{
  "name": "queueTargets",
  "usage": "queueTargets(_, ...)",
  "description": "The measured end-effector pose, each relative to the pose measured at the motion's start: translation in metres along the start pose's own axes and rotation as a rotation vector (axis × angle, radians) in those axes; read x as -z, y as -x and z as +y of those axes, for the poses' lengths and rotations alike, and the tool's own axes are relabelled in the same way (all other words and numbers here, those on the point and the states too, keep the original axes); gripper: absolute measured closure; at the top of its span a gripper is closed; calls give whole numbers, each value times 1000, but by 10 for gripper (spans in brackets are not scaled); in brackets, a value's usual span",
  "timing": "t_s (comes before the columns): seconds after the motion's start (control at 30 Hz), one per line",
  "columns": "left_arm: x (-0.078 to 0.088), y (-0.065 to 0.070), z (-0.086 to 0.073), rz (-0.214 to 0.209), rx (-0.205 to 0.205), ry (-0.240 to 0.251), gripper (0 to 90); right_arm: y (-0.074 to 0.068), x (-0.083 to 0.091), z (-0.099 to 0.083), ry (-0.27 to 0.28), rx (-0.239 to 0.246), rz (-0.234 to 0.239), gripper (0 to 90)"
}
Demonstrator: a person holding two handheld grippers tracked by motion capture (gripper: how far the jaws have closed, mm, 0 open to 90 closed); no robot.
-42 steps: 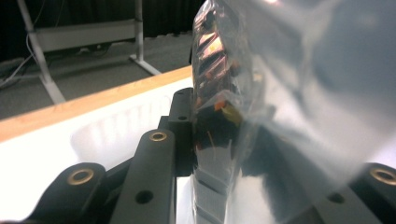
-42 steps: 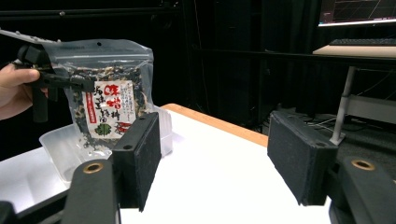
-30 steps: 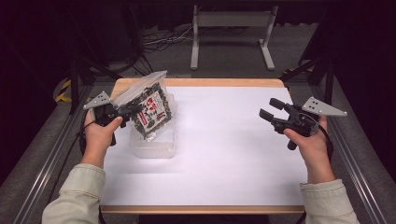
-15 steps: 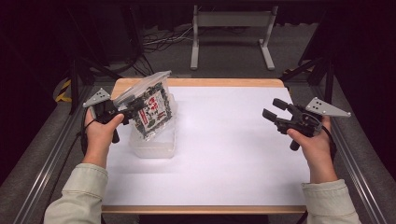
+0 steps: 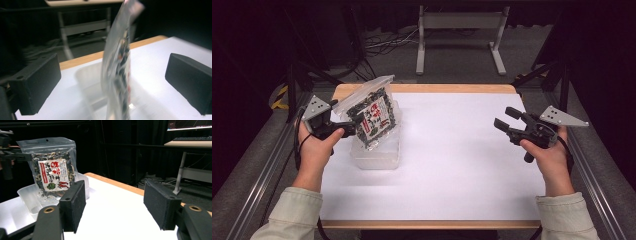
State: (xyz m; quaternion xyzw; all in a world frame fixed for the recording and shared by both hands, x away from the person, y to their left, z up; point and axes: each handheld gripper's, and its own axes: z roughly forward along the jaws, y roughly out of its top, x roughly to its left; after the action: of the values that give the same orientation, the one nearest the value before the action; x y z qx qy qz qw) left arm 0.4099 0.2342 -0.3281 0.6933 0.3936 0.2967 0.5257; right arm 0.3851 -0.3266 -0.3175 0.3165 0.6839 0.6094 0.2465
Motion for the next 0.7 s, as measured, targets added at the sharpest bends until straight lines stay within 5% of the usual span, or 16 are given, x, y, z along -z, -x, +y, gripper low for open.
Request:
queueTargets(0.4, 50, 18, -30, -113, 3, 31, 19, 2, 12, -5, -11, 15, -22, 336)
queueTargets(0.7, 64, 20, -57, -207, -32, 0, 26, 7, 33, -14, -9, 23, -47, 313)
